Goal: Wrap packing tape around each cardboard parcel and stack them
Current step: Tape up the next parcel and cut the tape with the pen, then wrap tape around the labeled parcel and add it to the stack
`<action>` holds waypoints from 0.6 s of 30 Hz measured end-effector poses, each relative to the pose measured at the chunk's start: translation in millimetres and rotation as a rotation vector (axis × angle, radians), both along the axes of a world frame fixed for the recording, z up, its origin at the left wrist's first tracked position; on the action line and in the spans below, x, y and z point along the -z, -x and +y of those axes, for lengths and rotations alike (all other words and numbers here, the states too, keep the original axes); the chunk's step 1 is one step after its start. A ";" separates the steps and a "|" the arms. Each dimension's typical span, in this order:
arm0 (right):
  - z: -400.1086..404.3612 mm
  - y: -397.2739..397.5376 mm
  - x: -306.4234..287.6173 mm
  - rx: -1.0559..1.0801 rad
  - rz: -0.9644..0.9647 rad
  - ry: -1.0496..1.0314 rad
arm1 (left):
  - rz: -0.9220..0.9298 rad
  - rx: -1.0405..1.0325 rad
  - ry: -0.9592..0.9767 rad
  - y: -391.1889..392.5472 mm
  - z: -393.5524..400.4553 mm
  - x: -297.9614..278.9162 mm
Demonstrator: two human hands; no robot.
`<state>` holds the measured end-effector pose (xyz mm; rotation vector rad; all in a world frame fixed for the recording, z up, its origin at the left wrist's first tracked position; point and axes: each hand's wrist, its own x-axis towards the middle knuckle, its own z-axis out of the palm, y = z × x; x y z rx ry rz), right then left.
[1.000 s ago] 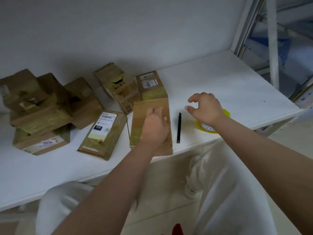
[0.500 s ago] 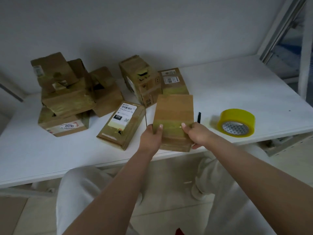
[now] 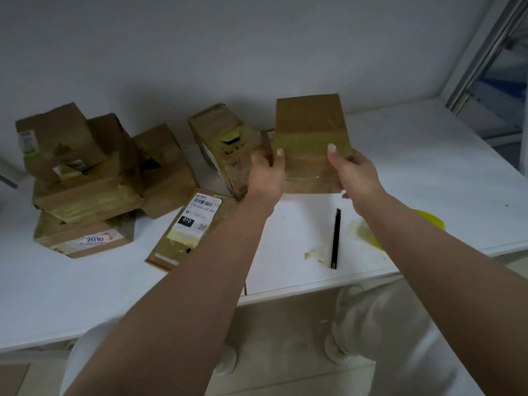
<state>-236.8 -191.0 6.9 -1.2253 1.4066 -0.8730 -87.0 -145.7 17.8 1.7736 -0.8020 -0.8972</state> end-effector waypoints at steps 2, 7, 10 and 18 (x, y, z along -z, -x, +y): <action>-17.0 -8.5 -1.0 0.020 -0.032 0.006 | 0.014 0.006 0.024 -6.9 -11.4 2.9; -45.9 -29.7 12.2 -0.035 -0.055 0.000 | -0.049 0.068 -0.003 -22.3 -23.5 16.8; -50.3 -38.6 23.2 -0.049 -0.063 -0.024 | -0.054 0.024 -0.027 -25.5 -23.6 28.4; -63.4 -47.2 21.8 -0.075 -0.059 0.051 | -0.046 0.068 0.076 -31.4 -30.8 27.5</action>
